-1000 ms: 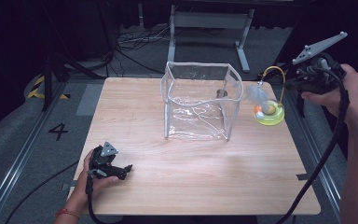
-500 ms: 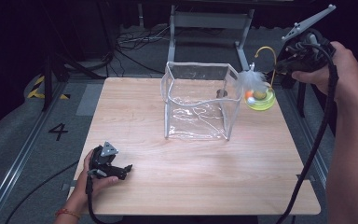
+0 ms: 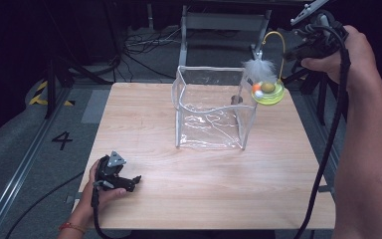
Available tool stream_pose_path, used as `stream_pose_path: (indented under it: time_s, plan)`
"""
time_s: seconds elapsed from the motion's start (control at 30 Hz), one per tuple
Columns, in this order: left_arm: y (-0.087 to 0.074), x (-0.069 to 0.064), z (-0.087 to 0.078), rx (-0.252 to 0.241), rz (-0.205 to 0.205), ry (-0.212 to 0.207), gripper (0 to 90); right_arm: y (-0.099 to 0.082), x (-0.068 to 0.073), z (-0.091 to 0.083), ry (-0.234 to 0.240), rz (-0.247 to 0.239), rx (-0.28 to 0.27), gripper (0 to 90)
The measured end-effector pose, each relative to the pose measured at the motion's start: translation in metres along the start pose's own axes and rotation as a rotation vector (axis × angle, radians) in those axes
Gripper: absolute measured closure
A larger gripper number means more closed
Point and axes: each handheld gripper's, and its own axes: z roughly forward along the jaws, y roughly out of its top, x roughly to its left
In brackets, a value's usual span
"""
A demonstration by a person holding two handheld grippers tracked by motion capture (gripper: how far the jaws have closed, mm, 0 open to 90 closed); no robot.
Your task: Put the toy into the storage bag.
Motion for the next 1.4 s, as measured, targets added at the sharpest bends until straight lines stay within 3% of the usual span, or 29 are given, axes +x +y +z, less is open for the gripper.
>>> stream_pose_path:
  time_s: [0.67, 0.93, 1.4]
  plan:
    - [0.0, 0.0, 0.0, 0.001, 0.001, 0.0, 0.6, 0.038, 0.015, 0.033, 0.042, -0.026, -0.029, 88.5]
    - [0.0, 0.0, 0.0, 0.001, 0.001, 0.0, 0.7, 0.048, 0.022, 0.058, 0.063, -0.028, -0.038, 88.5]
    - [0.0, 0.0, 0.0, 0.0, -0.001, -0.001, 0.7, 0.044, 0.043, 0.114, 0.139, -0.031, -0.024, 88.5]
